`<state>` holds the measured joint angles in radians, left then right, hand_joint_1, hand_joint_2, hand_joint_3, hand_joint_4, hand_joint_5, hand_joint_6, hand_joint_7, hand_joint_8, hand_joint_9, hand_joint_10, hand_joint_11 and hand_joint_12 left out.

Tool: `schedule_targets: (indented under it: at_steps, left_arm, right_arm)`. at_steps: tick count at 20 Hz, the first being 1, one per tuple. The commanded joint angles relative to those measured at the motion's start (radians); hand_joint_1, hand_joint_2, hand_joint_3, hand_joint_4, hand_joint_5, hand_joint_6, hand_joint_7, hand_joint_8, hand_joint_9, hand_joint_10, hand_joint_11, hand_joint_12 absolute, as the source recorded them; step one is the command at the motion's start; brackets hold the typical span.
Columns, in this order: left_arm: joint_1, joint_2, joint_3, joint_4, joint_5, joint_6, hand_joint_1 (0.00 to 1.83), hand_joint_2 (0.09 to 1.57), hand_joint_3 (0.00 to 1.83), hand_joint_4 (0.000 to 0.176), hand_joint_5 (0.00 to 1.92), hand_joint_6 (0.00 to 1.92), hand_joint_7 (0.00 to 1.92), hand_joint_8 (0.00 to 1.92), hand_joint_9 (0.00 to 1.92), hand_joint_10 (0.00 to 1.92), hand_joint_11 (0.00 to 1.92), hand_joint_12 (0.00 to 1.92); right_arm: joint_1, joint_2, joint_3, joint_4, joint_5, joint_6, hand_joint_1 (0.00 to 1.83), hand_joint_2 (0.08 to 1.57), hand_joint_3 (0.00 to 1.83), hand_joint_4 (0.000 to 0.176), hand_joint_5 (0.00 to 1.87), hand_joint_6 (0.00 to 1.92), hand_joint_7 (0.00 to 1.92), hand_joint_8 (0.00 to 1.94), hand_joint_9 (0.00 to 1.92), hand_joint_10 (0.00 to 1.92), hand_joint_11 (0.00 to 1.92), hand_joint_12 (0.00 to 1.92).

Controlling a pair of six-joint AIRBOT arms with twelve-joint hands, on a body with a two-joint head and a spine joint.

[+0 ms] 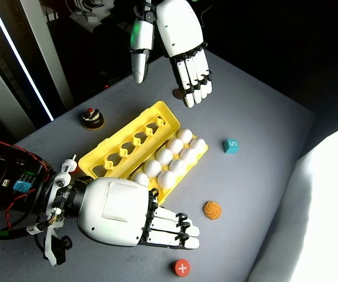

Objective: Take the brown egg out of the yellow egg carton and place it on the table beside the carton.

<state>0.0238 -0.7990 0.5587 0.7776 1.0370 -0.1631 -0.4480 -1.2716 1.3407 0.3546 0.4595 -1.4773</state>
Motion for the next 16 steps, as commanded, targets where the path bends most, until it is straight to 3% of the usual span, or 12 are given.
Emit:
schedule_targets:
  at_steps: [1,2,3,4,5,6,7,11,12,13,16]
  left_arm:
    - [-0.008,0.002,-0.002,0.067,-0.029,-0.004,0.00,1.20,0.00,0.000,0.04,0.00,0.04,0.00,0.01,0.00,0.00,0.00]
    - [-0.008,0.002,-0.002,0.067,-0.029,-0.004,0.00,1.20,0.00,0.000,0.04,0.00,0.03,0.00,0.01,0.00,0.00,0.00]
    - [-0.008,0.002,-0.002,0.067,-0.029,-0.004,0.00,1.20,0.00,0.000,0.04,0.00,0.03,0.00,0.00,0.00,0.00,0.00]
    - [-0.008,0.002,-0.001,0.067,-0.029,-0.004,0.00,1.20,0.00,0.000,0.04,0.00,0.03,0.00,0.00,0.00,0.00,0.00]
    - [-0.008,0.002,-0.001,0.067,-0.029,-0.004,0.00,1.20,0.00,0.000,0.04,0.00,0.03,0.00,0.00,0.00,0.00,0.00]
    - [-0.008,0.002,-0.001,0.067,-0.029,-0.004,0.00,1.20,0.00,0.000,0.03,0.00,0.03,0.00,0.00,0.00,0.00,0.00]
    - [-0.008,0.002,0.000,0.067,-0.029,-0.004,0.00,1.19,0.00,0.000,0.03,0.00,0.03,0.00,0.00,0.00,0.00,0.00]
    - [-0.008,0.002,0.000,0.069,-0.029,-0.004,0.00,1.20,0.00,0.000,0.02,0.00,0.03,0.00,0.00,0.00,0.00,0.00]
    - [-0.008,0.002,0.000,0.071,-0.029,-0.004,0.00,1.20,0.00,0.000,0.03,0.00,0.03,0.00,0.01,0.00,0.00,0.00]
    - [-0.008,0.002,0.000,0.072,-0.029,-0.004,0.00,1.20,0.00,0.000,0.04,0.01,0.04,0.00,0.01,0.00,0.00,0.00]
    - [-0.008,0.002,0.000,0.073,-0.022,-0.002,0.00,1.20,0.00,0.000,0.04,0.01,0.04,0.00,0.01,0.00,0.00,0.00]
  right_arm:
    - [0.006,0.003,0.003,-0.010,0.112,0.003,1.15,0.95,0.00,0.078,1.49,0.07,0.29,0.00,0.01,0.00,0.00,0.00]
    - [0.006,0.003,0.003,-0.011,0.113,0.003,1.16,0.95,0.00,0.067,1.49,0.06,0.32,0.01,0.03,0.01,0.00,0.00]
    - [0.008,0.003,0.003,-0.011,0.115,0.003,1.17,0.94,0.00,0.014,1.50,0.05,0.34,0.01,0.05,0.01,0.00,0.00]
    - [0.014,0.003,0.003,-0.011,0.115,0.003,1.16,0.94,0.00,0.043,1.51,0.04,0.34,0.01,0.04,0.01,0.00,0.00]
    - [0.019,0.004,0.003,-0.011,0.115,0.003,1.16,0.94,0.00,0.043,1.51,0.04,0.34,0.01,0.04,0.01,0.00,0.00]
    - [0.026,0.004,0.003,-0.011,0.115,0.004,1.15,0.95,0.00,0.103,1.50,0.03,0.35,0.00,0.04,0.00,0.00,0.00]
    - [0.033,0.004,0.002,-0.011,0.115,0.004,1.14,0.95,0.00,0.131,1.50,0.03,0.34,0.00,0.04,0.00,0.00,0.00]
    - [0.054,0.005,-0.001,-0.011,0.114,0.003,1.14,0.95,0.00,0.141,1.50,0.03,0.36,0.01,0.06,0.01,0.00,0.00]
    - [0.059,0.007,-0.001,-0.011,0.113,0.003,1.13,0.95,0.00,0.169,1.50,0.03,0.36,0.00,0.06,0.01,0.00,0.00]
    - [0.066,0.011,-0.002,-0.011,0.111,0.003,1.13,0.95,0.00,0.175,1.50,0.03,0.36,0.00,0.06,0.01,0.00,0.00]
    - [0.077,0.030,-0.006,-0.011,0.112,0.003,1.13,0.95,0.00,0.176,1.50,0.03,0.37,0.01,0.08,0.01,0.00,0.00]
